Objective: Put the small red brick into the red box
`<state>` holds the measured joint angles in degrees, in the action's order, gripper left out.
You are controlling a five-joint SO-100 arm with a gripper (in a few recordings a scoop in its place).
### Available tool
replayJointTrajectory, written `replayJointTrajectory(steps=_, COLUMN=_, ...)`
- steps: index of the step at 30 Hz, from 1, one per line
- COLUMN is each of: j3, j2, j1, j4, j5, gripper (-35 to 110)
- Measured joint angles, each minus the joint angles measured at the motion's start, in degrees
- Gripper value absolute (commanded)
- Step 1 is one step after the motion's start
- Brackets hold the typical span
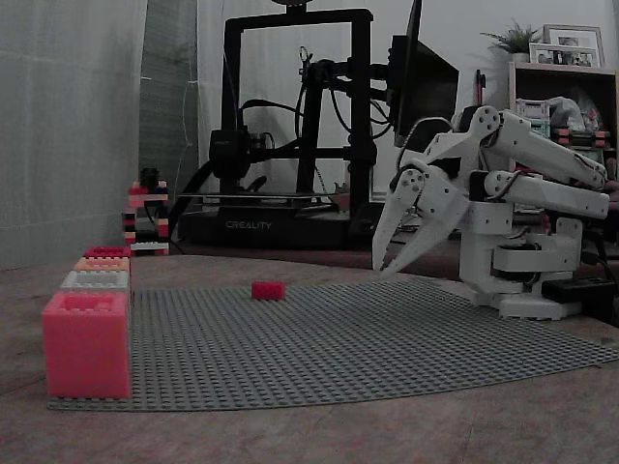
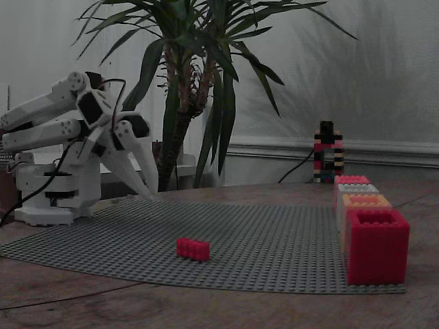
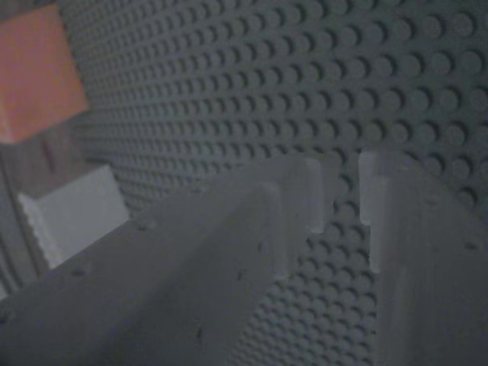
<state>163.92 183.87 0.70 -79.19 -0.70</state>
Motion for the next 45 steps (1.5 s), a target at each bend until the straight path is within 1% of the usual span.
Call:
replayJointTrajectory(steps=17, j3=0.00, j2=-1.58, j1=0.00, j4=0.79, j5=0.00, gripper=0)
replayJointTrajectory(steps=20, j3=-0.53, j2=-7.56, j1=0.44, j4=5.45, j5=0.70, gripper=0)
replayJointTrajectory(steps=24, j3=-7.82, j2=-20.13, j1=1.32, j4=12.39, j5=-0.62, gripper=0)
replayJointTrajectory(steps=27, j3=-15.12, j2=-31.46, j1=3.25, j4=16.44, j5=-8.17, gripper=0)
replayJointTrajectory(steps=32, j3=-26.19, j2=-47.29, j1=7.82, j4=18.72, j5=-33.49, gripper=0)
replayJointTrajectory(steps=36, j3=-31.64, j2=-57.83, j1=11.69, j4=19.69, j5=-50.45, gripper=0)
replayJointTrajectory(steps=40, j3=-38.14, j2=-68.03, j1=16.35, j4=20.30, j5=-62.75, gripper=1)
replayJointTrajectory(steps=42, j3=-42.36, j2=-73.48, j1=18.81, j4=20.30, j5=-66.97, gripper=2)
replayJointTrajectory(steps=45, j3=-48.96, j2=-80.77, j1=22.41, j4=20.30, j5=-73.12, gripper=7)
